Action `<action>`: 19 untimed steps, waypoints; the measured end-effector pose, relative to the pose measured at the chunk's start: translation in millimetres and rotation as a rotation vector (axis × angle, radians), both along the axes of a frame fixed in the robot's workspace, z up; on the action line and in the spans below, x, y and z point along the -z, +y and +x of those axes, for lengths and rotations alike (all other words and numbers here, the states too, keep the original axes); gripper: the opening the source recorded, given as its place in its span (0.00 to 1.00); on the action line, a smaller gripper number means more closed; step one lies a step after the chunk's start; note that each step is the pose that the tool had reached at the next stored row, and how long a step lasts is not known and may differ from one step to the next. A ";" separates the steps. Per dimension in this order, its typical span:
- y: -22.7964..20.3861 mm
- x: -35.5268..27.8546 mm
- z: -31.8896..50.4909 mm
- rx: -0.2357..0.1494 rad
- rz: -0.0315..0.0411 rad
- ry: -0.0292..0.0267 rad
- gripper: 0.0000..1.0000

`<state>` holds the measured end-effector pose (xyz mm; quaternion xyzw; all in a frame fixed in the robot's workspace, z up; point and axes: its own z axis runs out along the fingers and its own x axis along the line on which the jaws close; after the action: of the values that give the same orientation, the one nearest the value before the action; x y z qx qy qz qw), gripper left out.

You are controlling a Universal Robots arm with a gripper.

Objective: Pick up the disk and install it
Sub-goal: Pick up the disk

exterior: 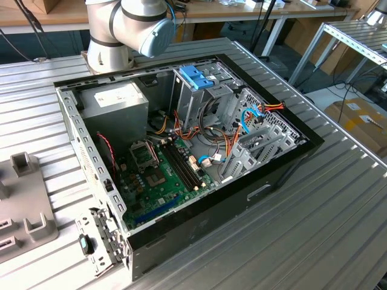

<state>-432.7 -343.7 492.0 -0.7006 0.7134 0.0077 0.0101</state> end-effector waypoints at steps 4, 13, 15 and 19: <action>0.0 0.0 0.0 0.000 0.0000 -0.0001 0.35; 0.0 0.1 11.6 0.000 0.0000 -0.0001 0.35; 0.0 0.0 16.5 0.000 0.0000 -0.0001 0.35; 0.0 0.0 25.4 0.000 0.0000 -0.0001 0.35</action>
<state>-407.3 -343.7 491.9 -0.7007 0.7134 0.0077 0.0101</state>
